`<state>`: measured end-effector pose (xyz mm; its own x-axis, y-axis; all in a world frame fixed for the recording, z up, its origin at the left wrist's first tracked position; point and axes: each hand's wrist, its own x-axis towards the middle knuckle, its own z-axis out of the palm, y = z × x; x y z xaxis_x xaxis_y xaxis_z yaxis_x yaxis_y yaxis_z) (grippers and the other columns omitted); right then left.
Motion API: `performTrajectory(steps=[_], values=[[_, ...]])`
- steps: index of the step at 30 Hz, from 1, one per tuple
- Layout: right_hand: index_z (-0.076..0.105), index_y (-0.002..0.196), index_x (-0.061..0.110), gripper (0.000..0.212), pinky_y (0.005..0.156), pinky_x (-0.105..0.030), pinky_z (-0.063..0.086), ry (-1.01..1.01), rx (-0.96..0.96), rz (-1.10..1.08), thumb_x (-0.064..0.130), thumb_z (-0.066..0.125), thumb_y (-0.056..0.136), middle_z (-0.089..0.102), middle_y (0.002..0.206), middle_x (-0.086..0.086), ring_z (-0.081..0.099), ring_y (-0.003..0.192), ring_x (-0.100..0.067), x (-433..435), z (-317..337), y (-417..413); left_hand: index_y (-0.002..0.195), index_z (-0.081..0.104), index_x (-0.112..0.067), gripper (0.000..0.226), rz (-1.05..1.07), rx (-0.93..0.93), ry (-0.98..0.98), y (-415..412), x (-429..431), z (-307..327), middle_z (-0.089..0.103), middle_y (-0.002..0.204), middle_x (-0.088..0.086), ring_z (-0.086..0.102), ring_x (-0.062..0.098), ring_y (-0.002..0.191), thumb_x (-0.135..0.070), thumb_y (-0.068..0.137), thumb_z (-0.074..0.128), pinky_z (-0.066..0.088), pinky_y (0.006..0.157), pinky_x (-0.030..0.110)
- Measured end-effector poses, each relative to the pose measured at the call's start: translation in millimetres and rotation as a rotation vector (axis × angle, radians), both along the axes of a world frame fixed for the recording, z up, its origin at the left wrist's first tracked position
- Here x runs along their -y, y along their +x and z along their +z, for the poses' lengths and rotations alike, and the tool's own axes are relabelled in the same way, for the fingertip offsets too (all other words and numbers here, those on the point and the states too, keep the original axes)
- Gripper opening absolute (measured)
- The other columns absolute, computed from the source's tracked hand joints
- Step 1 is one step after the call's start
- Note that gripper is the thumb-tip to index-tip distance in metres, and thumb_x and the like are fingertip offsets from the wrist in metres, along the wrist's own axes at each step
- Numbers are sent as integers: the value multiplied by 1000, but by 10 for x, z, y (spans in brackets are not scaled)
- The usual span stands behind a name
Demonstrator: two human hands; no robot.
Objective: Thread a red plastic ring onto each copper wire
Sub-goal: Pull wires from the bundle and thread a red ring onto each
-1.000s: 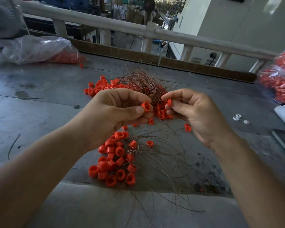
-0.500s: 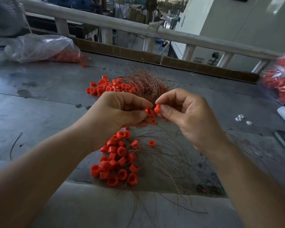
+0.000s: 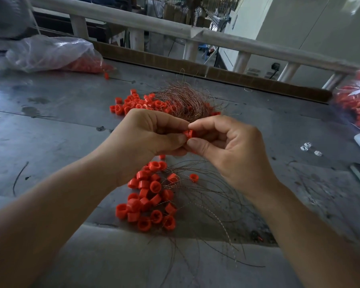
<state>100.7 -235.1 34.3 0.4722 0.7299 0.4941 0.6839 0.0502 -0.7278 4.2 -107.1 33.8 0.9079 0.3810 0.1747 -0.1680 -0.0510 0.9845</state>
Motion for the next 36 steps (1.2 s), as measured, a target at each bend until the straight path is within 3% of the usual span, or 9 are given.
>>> performTrajectory(steps=[6, 12, 17, 22, 25, 36], values=[[62, 87, 34, 33, 75, -27, 55, 27, 8, -20, 5, 71, 74, 66, 87, 6, 65, 80, -7, -4, -8, 0, 81, 73, -22, 27, -2, -5, 14, -4, -7, -18, 73, 75, 7, 71, 17, 70, -13, 57, 64, 54, 62, 17], [64, 97, 22, 32, 74, -26, 55, 34, 69, -49, 7, 73, 71, 63, 86, 12, 64, 81, -6, 3, -11, -12, 77, 75, -23, 23, -9, 6, 85, -21, 13, -2, 73, 74, 1, 70, 10, 68, -15, 59, 62, 52, 61, 13], [64, 99, 20, 32, 73, -26, 55, 43, 89, -67, 10, 74, 70, 63, 84, 14, 64, 80, -5, -3, -16, -11, 78, 70, -21, 20, 15, 13, 138, -25, 32, 14, 72, 69, -3, 68, 6, 63, -4, 68, 63, 50, 58, 10], [65, 96, 20, 29, 71, -29, 56, 76, 41, -61, 19, 72, 68, 64, 82, 15, 66, 77, -7, -14, -11, -16, 78, 72, -21, 23, 0, -7, 93, -42, 23, 14, 73, 70, -1, 69, 8, 65, -14, 60, 61, 51, 59, 11], [65, 94, 20, 30, 67, -23, 56, 101, 22, -65, 27, 68, 65, 63, 79, 17, 67, 73, -5, -7, -11, -8, 74, 75, -23, 22, -33, -10, 36, -33, 34, 11, 73, 70, 1, 69, 9, 66, -15, 58, 61, 52, 59, 13], [65, 94, 17, 32, 61, -23, 55, 117, 90, -39, 31, 68, 66, 65, 77, 12, 65, 67, -4, 7, -27, -1, 73, 76, -25, 22, -119, -17, -50, -48, -4, -13, 73, 71, 2, 70, 10, 66, -16, 57, 63, 53, 59, 15]])
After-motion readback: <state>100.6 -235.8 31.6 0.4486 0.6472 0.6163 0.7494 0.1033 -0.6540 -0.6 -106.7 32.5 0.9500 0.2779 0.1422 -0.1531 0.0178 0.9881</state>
